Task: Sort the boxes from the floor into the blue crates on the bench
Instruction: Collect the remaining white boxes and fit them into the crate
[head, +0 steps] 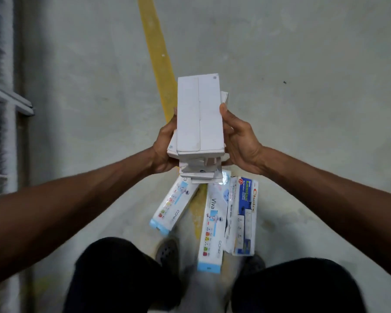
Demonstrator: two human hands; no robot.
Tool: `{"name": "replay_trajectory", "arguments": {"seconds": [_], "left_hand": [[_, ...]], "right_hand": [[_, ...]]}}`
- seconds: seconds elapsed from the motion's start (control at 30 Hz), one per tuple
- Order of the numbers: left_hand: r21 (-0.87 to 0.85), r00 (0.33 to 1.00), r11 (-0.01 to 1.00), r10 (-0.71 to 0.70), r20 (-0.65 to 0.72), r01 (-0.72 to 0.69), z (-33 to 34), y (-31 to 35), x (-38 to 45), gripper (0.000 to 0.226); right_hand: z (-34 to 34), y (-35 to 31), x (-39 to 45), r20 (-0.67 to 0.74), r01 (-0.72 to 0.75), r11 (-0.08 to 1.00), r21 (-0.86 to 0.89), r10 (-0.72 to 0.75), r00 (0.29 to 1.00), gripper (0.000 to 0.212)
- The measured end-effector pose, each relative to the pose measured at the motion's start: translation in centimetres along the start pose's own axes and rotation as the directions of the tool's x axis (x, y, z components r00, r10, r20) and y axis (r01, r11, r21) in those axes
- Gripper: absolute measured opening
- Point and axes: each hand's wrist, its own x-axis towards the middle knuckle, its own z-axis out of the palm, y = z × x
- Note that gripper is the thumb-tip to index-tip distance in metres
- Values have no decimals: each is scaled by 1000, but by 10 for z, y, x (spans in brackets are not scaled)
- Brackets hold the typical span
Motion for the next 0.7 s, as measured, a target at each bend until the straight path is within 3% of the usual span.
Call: {"name": "replay_trajectory", "arguments": {"seconds": [0.2,0.33,0.57,0.7], "left_hand": [[-112,999,993,33,-42,-38,119,117,-202,61],[-79,995,994,72,-74,-78,173,178,-333,64],[-88,968,983,139,-208,-160,204,196,-499,64],[-115,918,956,220,-331,-271,214,178,-574,62]], "right_hand": [[91,-173,-191,-26,-88,990,-109,86,996,87],[150,-255,-303,19,-78,990,-122,81,997,95],[225,-305,-427,166,-50,984,-172,79,983,90],[257,-308,-471,280,-59,956,-287,143,949,83]]}}
